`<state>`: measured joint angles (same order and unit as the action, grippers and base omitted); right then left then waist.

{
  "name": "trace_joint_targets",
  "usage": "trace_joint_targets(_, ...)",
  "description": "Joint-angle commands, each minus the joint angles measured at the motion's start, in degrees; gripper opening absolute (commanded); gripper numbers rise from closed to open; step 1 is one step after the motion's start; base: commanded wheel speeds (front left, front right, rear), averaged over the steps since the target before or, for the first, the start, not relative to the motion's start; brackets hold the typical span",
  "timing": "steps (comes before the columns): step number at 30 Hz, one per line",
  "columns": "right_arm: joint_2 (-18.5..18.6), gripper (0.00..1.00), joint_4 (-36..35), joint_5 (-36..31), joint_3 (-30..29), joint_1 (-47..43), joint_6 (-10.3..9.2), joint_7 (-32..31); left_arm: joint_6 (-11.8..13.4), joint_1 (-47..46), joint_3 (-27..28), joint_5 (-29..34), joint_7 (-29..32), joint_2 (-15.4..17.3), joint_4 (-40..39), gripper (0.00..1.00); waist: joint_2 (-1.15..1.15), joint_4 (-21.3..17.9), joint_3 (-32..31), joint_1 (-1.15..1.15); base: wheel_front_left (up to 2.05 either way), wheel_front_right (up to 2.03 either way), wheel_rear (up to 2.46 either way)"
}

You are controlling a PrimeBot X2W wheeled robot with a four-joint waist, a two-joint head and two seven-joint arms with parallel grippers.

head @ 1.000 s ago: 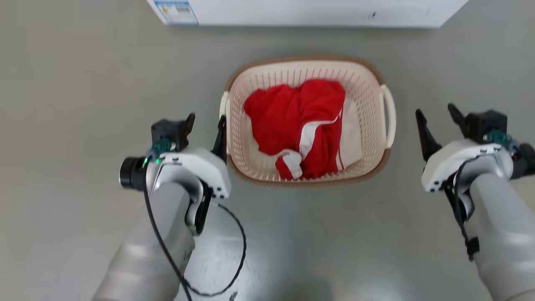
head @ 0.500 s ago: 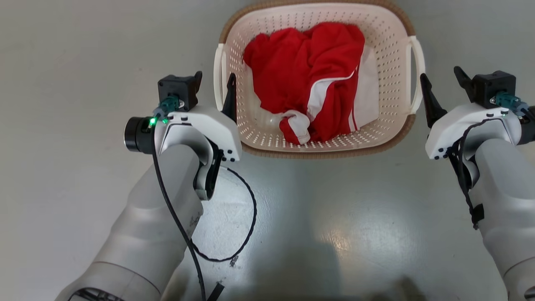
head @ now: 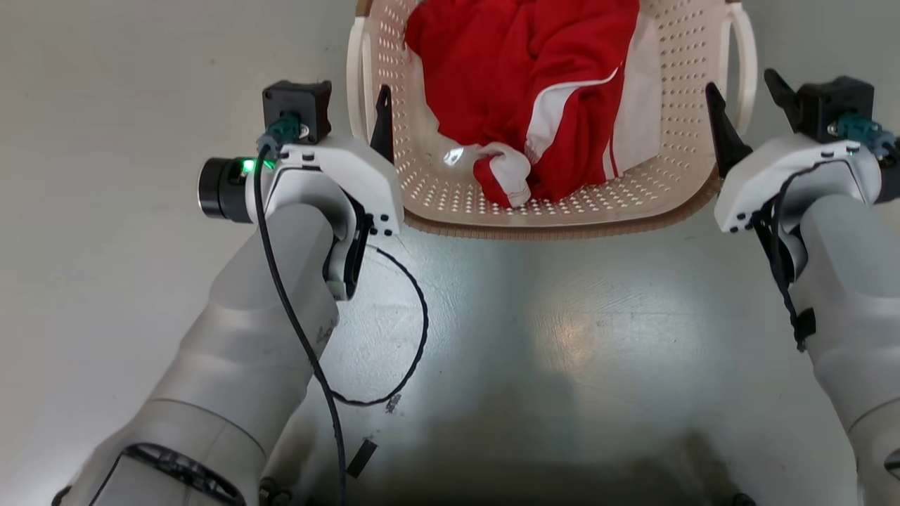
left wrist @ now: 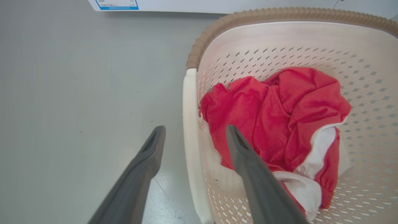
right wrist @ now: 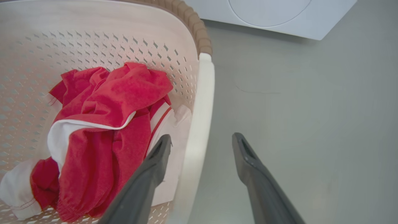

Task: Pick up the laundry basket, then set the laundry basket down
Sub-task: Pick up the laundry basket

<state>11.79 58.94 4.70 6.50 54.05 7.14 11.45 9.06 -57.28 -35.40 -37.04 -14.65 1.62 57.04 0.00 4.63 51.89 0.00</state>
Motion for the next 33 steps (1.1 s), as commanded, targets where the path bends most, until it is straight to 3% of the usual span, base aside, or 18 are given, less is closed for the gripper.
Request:
trace_joint_targets(1, -1.1, 1.00, 0.1, 0.4, 1.3, -0.6, 0.35, 0.6, 0.0, -0.7, 0.2, -1.0, -0.3, 1.3, 0.1, 1.00, 0.00, 0.1, 1.0, 0.00, 0.00, 0.00, 0.00)
trace_joint_targets(13, -3.3, 1.00, 4.1, 1.7, 2.6, 4.4, 0.35, -3.0, -0.9, -6.9, -7.1, -5.5, 1.2, 1.3, 5.4, 1.00, 0.00, -0.3, 3.2, 0.00, 0.00, 0.00, 0.00)
trace_joint_targets(33, -5.9, 1.00, 10.4, 1.9, 2.3, 11.0, 0.35, -10.0, -1.9, -11.7, -14.2, -12.2, 8.7, 1.3, 10.0, 1.00, 0.00, -1.6, 3.3, 0.00, 0.00, 0.00, 0.00)
